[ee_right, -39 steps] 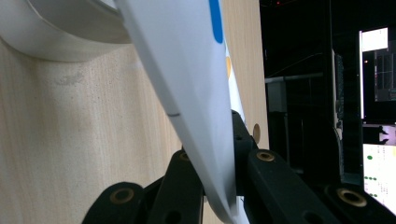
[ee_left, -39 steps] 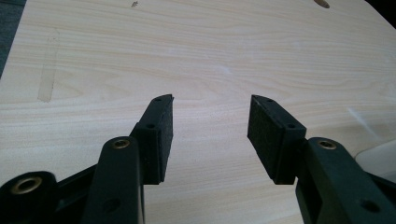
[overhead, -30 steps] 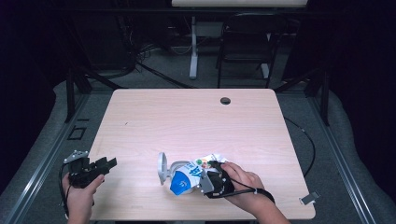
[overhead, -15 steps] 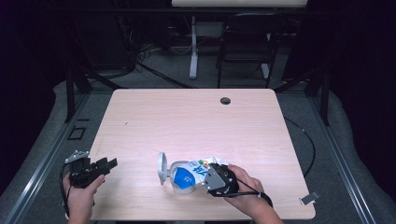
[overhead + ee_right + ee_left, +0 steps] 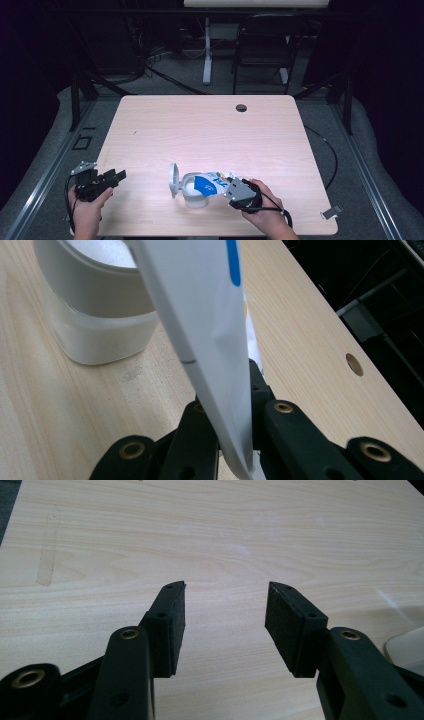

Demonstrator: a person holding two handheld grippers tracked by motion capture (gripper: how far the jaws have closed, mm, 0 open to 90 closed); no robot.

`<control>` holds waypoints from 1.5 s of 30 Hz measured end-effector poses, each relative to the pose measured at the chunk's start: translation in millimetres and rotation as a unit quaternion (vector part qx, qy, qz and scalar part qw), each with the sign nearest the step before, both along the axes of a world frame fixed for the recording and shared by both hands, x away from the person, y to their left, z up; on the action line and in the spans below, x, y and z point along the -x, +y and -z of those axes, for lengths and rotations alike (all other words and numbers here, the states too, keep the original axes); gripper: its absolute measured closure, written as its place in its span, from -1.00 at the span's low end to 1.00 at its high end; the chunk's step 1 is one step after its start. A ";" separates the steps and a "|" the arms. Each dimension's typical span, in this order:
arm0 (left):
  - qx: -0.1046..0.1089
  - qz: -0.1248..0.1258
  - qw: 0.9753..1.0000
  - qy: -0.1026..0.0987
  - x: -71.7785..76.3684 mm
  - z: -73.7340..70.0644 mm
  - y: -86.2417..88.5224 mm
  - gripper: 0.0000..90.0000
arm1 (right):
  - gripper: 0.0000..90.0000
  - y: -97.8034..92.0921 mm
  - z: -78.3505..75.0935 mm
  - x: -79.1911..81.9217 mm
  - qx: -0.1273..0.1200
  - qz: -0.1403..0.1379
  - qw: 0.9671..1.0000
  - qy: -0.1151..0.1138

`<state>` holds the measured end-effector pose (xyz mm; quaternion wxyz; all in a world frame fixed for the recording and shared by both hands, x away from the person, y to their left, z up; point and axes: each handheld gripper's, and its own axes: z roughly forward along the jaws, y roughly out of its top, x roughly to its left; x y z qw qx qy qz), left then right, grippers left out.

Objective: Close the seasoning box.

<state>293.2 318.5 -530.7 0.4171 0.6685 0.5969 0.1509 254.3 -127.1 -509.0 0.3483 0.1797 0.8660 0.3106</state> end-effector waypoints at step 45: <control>-0.012 0.007 1.000 0.010 2.3 3.2 -3.0 0.14 | 0.96 -81.8 38.4 -49.1 -0.178 0.149 0.968 0.099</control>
